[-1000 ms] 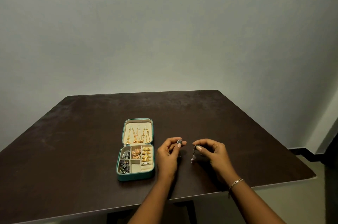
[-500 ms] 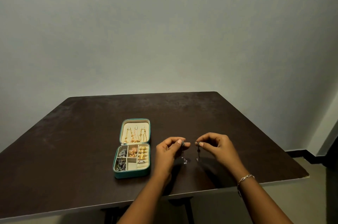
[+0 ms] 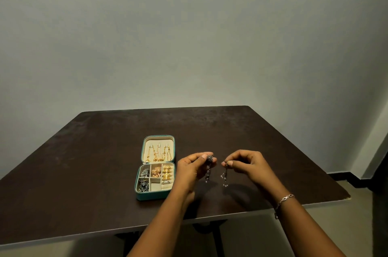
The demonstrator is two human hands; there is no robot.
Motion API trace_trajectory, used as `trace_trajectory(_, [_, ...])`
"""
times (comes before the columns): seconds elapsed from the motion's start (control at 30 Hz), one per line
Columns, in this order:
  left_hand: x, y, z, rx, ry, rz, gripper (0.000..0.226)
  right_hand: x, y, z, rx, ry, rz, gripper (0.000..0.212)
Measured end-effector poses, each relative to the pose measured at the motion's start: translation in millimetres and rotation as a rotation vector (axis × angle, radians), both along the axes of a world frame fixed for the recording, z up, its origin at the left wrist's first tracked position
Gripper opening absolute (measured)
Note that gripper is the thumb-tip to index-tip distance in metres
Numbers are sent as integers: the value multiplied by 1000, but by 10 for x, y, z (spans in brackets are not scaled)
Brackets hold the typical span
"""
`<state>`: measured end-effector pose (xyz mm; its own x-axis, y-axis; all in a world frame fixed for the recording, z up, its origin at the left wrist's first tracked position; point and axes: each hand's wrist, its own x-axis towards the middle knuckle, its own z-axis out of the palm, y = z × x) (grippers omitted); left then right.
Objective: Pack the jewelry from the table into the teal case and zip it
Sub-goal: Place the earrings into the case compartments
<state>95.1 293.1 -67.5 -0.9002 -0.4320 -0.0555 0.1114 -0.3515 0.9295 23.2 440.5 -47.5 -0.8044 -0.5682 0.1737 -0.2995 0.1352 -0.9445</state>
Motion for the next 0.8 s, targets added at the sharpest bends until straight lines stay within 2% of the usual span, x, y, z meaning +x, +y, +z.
trace_trajectory(0.13, [81, -68, 72, 44, 12, -29, 20, 75, -14, 34, -114, -166, 18, 9])
trace_trajectory(0.23, [152, -130, 92, 24, 18, -41, 20, 117, -40, 74, -136, -223, 15, 9])
trace_trajectory(0.6, [559, -637, 160, -140, 153, 150, 15, 312, -486, 201, -127, -158, 46, 9])
trace_trajectory(0.8, [808, -861, 187, -209, 140, 240, 16, 445, -807, 256, -124, -162, 98, 11])
